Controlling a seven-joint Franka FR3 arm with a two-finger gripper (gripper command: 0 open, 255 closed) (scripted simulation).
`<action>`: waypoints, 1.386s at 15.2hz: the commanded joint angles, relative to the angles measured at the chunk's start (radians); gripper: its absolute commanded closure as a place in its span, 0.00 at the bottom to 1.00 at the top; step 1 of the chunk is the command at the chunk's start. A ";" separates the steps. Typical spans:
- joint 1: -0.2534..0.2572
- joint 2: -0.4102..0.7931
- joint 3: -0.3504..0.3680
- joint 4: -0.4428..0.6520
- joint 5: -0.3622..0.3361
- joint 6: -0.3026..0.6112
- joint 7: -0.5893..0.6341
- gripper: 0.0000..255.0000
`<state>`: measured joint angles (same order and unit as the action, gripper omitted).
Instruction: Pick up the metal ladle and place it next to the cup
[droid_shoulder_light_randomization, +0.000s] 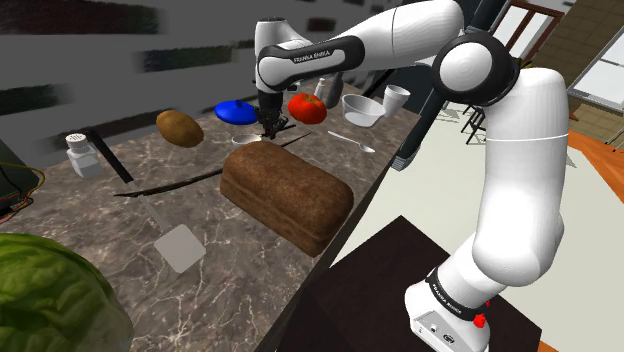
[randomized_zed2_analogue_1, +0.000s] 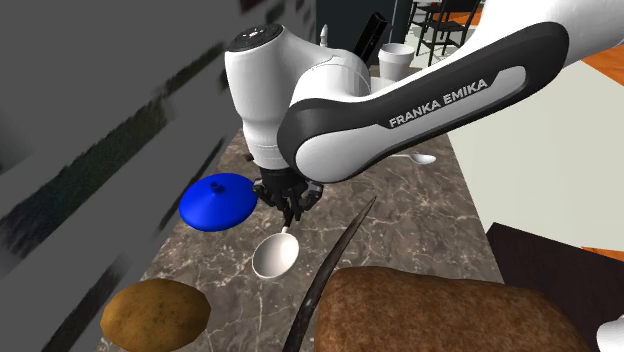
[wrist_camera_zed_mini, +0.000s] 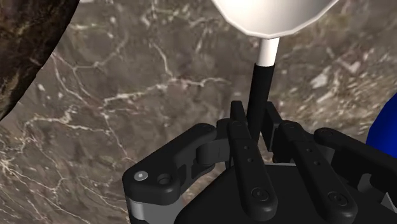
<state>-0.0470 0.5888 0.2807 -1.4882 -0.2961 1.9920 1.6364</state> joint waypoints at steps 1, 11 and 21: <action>0.000 0.001 0.000 -0.001 0.000 0.000 0.000 1.00; -0.001 -0.036 0.008 0.050 0.016 -0.086 -0.017 1.00; 0.004 -0.064 0.015 0.142 0.030 -0.202 -0.038 1.00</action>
<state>-0.0440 0.5254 0.2949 -1.3577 -0.2675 1.8023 1.6001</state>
